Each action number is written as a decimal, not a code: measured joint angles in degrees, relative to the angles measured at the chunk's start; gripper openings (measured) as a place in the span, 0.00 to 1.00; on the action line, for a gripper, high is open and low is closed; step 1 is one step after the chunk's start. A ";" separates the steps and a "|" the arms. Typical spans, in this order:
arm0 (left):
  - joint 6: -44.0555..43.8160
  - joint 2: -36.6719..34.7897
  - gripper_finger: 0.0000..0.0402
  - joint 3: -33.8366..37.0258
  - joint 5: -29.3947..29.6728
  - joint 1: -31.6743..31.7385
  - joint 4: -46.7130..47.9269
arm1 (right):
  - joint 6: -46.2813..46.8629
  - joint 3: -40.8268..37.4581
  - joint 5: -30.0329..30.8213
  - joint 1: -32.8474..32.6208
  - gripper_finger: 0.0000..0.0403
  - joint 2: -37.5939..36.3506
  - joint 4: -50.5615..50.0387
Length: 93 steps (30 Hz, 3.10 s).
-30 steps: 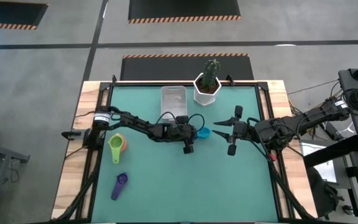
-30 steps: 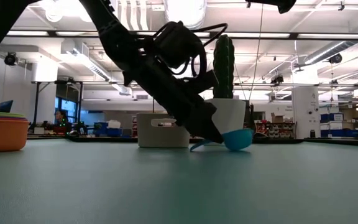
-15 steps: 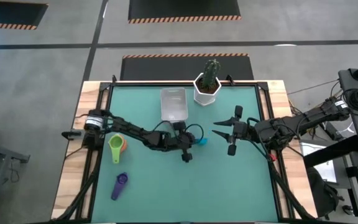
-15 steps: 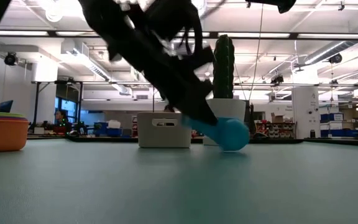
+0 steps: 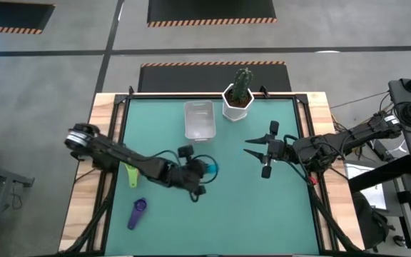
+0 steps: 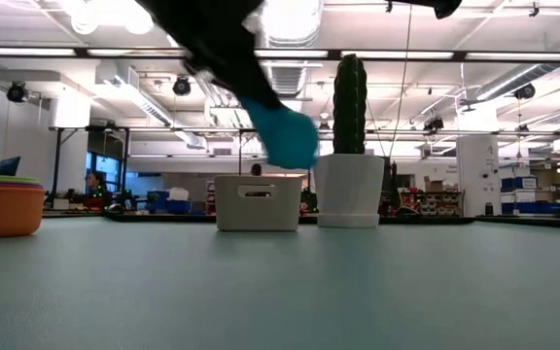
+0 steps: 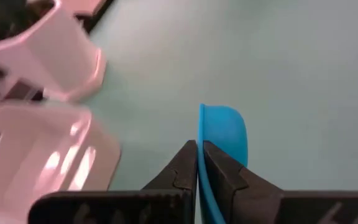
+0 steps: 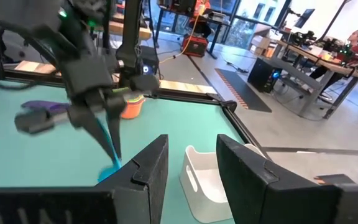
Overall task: Nest measuring cups in basket
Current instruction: Stack the blue measuring cup on top of the green measuring cup
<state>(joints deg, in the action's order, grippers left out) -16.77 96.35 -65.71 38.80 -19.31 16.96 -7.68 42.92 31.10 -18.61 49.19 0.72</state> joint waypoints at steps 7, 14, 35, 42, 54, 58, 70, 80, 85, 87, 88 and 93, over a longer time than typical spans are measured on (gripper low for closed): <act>-23.12 -8.38 0.00 -0.02 0.89 -6.10 26.35 | -0.58 -0.02 0.05 0.02 0.31 0.00 0.07; -35.18 -12.82 0.00 -4.53 -8.70 -9.60 46.93 | -0.57 -0.02 0.05 0.13 0.31 0.00 0.53; -35.29 -13.15 0.00 -0.83 -17.59 -13.14 73.22 | -0.42 -0.04 0.40 0.15 0.31 1.29 0.82; -32.56 -16.10 0.00 -1.00 -19.07 -13.27 72.99 | -0.44 -0.04 0.43 0.15 0.31 1.29 1.26; -32.37 -26.47 0.00 7.01 -17.00 -13.25 73.08 | -0.78 -0.04 0.45 0.15 0.31 1.29 1.21; -33.69 -27.11 0.00 9.36 -16.89 -13.25 73.07 | -0.89 -0.04 0.45 0.15 0.31 1.29 1.21; -33.49 -22.27 0.03 11.82 -15.38 -13.23 73.05 | -0.90 -0.04 0.47 0.15 0.31 1.29 1.23; -33.75 -19.64 0.17 11.18 -15.40 -13.23 73.06 | -0.92 -0.04 0.47 0.15 0.31 1.29 1.22; -34.00 -19.75 0.25 8.03 -17.55 -13.23 73.06 | -0.92 -0.04 0.47 0.15 0.31 1.29 1.21; -34.58 -19.75 0.28 6.50 -19.10 -13.23 73.03 | -0.92 -0.04 0.46 0.15 0.31 1.29 1.21; -34.85 -19.75 0.28 5.76 -20.02 -13.27 73.05 | -0.92 -0.04 0.47 0.15 0.31 1.29 1.21; -36.23 -19.78 0.30 2.89 -24.79 -13.27 73.07 | -0.92 -0.04 0.45 0.15 0.31 1.29 1.18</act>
<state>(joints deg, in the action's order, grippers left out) -53.00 76.58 -62.83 14.01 -32.58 90.03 -8.60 42.87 31.55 -18.46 50.48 1.90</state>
